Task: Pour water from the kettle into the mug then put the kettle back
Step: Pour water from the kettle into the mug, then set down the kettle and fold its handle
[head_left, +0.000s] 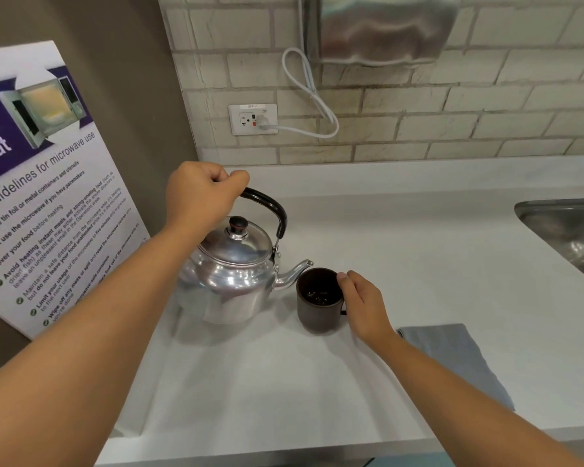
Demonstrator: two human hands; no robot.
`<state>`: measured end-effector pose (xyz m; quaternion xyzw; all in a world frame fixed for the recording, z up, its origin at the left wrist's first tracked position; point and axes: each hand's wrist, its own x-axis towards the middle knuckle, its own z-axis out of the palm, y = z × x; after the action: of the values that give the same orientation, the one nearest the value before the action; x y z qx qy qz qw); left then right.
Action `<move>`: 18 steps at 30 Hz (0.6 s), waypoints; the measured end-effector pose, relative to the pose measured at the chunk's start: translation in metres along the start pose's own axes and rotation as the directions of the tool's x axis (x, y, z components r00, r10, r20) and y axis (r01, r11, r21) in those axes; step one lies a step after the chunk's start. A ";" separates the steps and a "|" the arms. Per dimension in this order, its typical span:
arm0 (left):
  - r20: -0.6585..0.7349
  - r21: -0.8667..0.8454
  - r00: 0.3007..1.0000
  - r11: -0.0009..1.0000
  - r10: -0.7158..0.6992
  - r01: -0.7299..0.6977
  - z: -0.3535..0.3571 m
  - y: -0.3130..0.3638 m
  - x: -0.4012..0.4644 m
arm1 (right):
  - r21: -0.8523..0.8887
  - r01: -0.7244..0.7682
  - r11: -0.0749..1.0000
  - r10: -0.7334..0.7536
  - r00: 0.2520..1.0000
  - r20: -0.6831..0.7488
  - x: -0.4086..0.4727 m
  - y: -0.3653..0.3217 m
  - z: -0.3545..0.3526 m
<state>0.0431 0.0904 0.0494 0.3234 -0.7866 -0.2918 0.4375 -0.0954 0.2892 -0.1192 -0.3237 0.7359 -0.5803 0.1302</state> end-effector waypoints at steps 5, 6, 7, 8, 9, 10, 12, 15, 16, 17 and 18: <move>-0.037 -0.096 0.997 0.994 -0.064 0.060 -0.001 -0.008 0.003 | 0.079 -0.104 0.991 0.100 0.993 0.056 0.002 -0.002 -0.004; -0.055 -0.114 0.995 0.990 -0.087 0.080 -0.002 -0.010 0.005 | 0.098 -0.125 0.987 0.118 0.990 0.079 0.002 -0.003 -0.006; -0.075 -0.132 0.991 0.986 -0.114 0.104 -0.003 -0.012 0.007 | 0.103 -0.137 0.985 0.127 0.987 0.102 0.002 -0.004 -0.009; -0.094 -0.150 0.985 0.980 -0.147 0.131 -0.004 -0.015 0.010 | 0.090 -0.144 0.985 0.132 0.983 0.125 0.003 -0.006 -0.013; -0.111 -0.169 0.977 0.973 -0.180 0.160 -0.005 -0.018 0.013 | 0.063 -0.149 0.987 0.139 0.980 0.143 0.005 -0.008 -0.017; -0.127 -0.188 0.968 0.964 -0.214 0.189 -0.006 -0.020 0.017 | 0.020 -0.148 0.989 0.144 0.978 0.149 0.007 -0.012 -0.020; -0.154 -0.225 0.952 0.947 -0.266 0.228 -0.007 -0.025 0.024 | -0.088 -0.115 0.989 0.126 0.984 0.125 0.019 -0.021 -0.027; -0.169 -0.259 0.940 0.933 -0.296 0.248 -0.003 -0.031 0.035 | -0.145 -0.049 0.988 0.064 0.993 0.100 0.047 -0.050 -0.031; -0.171 -0.259 0.938 0.932 -0.302 0.252 0.000 -0.033 0.038 | -0.144 -0.013 0.990 0.028 0.994 0.103 0.059 -0.063 -0.028; -0.174 -0.258 0.936 0.931 -0.306 0.257 0.004 -0.036 0.041 | -0.137 0.032 0.990 -0.017 0.994 0.110 0.072 -0.078 -0.024; -0.175 -0.258 0.934 0.930 -0.311 0.261 0.008 -0.039 0.045 | -0.122 0.082 0.989 -0.068 0.991 0.118 0.084 -0.093 -0.017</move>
<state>0.0278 0.0330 0.0390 0.4114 -0.6404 -0.4056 0.5061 -0.1386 0.2385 -0.0110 -0.3912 0.7499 -0.5176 0.1290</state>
